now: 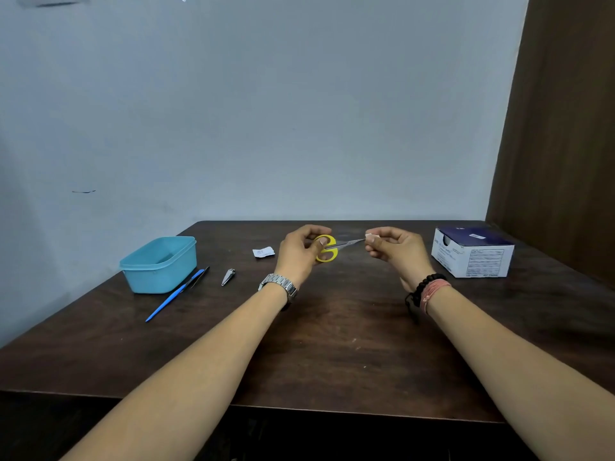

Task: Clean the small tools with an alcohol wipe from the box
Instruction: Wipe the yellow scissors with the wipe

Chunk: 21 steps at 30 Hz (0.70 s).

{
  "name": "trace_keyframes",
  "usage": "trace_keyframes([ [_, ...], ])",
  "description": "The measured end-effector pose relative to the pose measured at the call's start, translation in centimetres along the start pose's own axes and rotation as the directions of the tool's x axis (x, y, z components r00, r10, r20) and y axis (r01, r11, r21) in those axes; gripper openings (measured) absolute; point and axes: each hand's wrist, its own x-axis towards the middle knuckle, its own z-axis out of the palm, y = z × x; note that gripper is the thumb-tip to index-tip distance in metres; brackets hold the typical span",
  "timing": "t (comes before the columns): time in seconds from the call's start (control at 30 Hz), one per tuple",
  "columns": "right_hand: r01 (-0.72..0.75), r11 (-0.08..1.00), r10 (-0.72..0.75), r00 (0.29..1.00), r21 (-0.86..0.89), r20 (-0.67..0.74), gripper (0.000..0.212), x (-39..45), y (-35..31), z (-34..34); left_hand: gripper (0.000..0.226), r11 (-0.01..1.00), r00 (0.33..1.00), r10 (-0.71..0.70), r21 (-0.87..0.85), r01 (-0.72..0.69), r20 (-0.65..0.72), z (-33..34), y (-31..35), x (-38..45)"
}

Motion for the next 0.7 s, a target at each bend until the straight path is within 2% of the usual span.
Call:
trace_keyframes([
  [0.1, 0.009, 1.000, -0.009, 0.999, 0.018, -0.040, 0.007, 0.3, 0.2, -0.4, 0.021, 0.999, 0.999, -0.045, 0.010, 0.045, 0.006, -0.2, -0.6, 0.2],
  [0.2, 0.021, 1.000, -0.021, 0.998, 0.006, -0.064, 0.007, 0.5, 0.3, -0.5, 0.017, 0.991, 0.995, -0.101, -0.086, 0.101, 0.006, -0.1, -0.7, 0.1],
  [0.47, 0.126, 0.960, -0.091, 0.985, -0.252, 0.145, 0.010, -0.4, 0.4, 0.8, 0.013, 0.964, 0.975, -0.184, -0.172, 0.204, 0.127, 0.8, -0.7, -0.5],
  [0.7, 0.077, 0.968, -0.040, 0.987, -0.240, 0.153, 0.013, -0.6, 0.4, 0.9, 0.015, 0.970, 0.973, -0.166, -0.149, 0.191, 0.163, 0.9, -0.2, -0.7],
])
